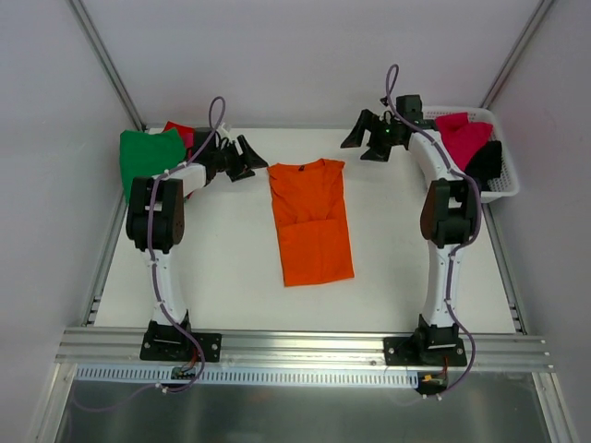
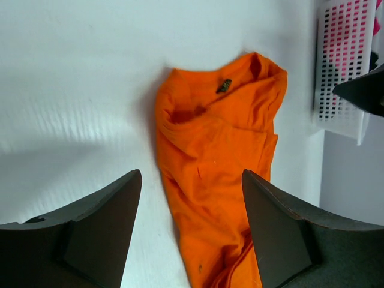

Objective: Fold and stack the t-shirts
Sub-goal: Fold the tshirt

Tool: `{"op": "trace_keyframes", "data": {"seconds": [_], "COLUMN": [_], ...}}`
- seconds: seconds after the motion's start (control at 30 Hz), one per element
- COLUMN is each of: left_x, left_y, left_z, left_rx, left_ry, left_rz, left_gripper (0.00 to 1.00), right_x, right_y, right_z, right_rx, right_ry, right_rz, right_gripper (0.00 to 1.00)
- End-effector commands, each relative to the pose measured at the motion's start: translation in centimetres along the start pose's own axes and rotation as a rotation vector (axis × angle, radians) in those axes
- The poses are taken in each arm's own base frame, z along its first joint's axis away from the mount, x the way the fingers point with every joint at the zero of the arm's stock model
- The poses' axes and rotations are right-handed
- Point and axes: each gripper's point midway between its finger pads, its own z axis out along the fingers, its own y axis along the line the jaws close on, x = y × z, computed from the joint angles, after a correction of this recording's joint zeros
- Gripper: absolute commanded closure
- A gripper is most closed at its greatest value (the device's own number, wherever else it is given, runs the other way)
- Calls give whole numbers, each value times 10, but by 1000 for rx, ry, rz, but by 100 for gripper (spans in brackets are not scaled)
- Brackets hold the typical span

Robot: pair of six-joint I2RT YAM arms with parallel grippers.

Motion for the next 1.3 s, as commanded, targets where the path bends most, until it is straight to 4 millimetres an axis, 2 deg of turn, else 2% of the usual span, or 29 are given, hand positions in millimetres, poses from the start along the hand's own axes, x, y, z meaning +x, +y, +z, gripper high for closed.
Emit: {"op": "trace_keyframes", "data": {"seconds": [0.0,0.03,0.07,0.1,0.17,0.23,0.3,0.43,0.6,0.83,0.93,0.97,1.03,1.07,1.1,1.2,1.23,1.27], "left_x": [-13,-7,-11,-7,-7,-2,1,8,19,32,35,35,37,37,38,40,41,42], "left_y": [-23,-15,-17,-10,-8,-2,0,6,6,-5,-7,-6,-6,-4,-4,-2,-2,-1], "left_z": [11,19,22,28,32,37,40,41,44,56,59,59,61,61,62,63,64,64], "left_rx": [174,181,195,192,197,198,207,209,224,244,249,250,251,251,254,256,255,255], "left_ry": [35,68,64,78,82,95,102,108,125,147,154,153,156,155,159,165,166,169], "left_rz": [-35,-70,-68,-85,-95,-119,-133,-146,-167,-159,-167,-167,-173,-178,-179,-183,-184,-186], "left_gripper": [32,32,31,31,31,31,31,31,31,32,32,32,33,34,35,51,65,72], "right_x": [-5,-6,-6,-5,1,3,15,32,53,77,84,87,89,91,90,91,90,90], "right_y": [-8,-12,-19,-24,-32,-33,-41,-44,-33,-12,-7,-7,-4,-4,-4,-4,-4,-5], "right_z": [7,12,17,21,30,37,48,64,80,105,113,117,119,120,119,115,114,112], "right_rx": [-119,-124,-133,-134,-139,-168,-176,-200,-208,-212,-212,-211,-221,-223,-223,-217,-214,-212], "right_ry": [57,56,63,67,83,87,113,136,171,225,240,247,253,256,253,251,247,246], "right_rz": [108,117,142,156,177,194,252,275,275,255,251,254,252,259,258,252,249,244], "right_gripper": [2,2,2,2,2,3,4,6,7,8,14,16,34,52,63,100,100,99]}}
